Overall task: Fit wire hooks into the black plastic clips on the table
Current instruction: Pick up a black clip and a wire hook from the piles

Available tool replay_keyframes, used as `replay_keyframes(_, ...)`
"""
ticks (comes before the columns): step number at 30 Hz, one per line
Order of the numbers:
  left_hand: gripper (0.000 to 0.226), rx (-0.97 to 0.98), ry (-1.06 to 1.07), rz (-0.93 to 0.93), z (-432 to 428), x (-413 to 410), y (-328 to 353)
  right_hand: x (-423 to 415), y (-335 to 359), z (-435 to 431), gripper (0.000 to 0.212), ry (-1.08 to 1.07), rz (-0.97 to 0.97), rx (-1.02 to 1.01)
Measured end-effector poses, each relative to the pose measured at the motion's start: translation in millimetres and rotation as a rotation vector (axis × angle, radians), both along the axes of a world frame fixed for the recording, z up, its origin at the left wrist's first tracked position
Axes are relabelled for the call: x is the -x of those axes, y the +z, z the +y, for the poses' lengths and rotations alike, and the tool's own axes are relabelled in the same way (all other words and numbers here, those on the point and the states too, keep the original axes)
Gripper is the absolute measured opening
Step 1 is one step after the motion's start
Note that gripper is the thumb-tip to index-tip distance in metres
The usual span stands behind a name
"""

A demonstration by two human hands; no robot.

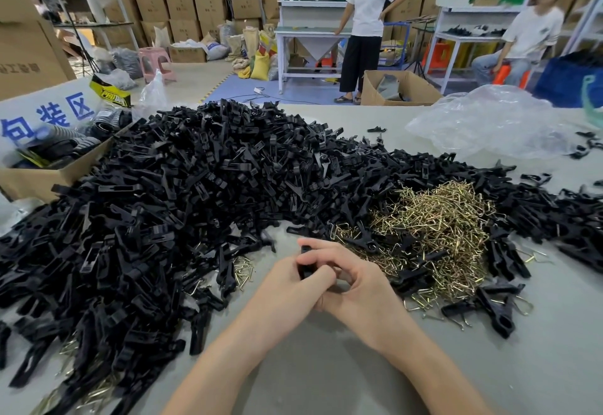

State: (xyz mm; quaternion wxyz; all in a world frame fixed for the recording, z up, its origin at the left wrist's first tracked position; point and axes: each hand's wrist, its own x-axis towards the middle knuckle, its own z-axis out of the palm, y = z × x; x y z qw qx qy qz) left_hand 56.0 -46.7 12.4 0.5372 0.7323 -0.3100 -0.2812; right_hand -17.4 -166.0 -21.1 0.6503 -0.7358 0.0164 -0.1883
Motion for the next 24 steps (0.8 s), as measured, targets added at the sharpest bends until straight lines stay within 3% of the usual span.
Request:
replay_keyframes(8, 0.024, -0.129, 0.137, -0.321, -2, 3, -6, 1, 0, 0, 0.058, 0.001, 0.031, 0.057)
replay_keyframes(24, 0.015, -0.098, 0.234, -0.359, -2, -2, -18, 0, 0, 0, 0.060, -0.001, 0.037, 0.049)
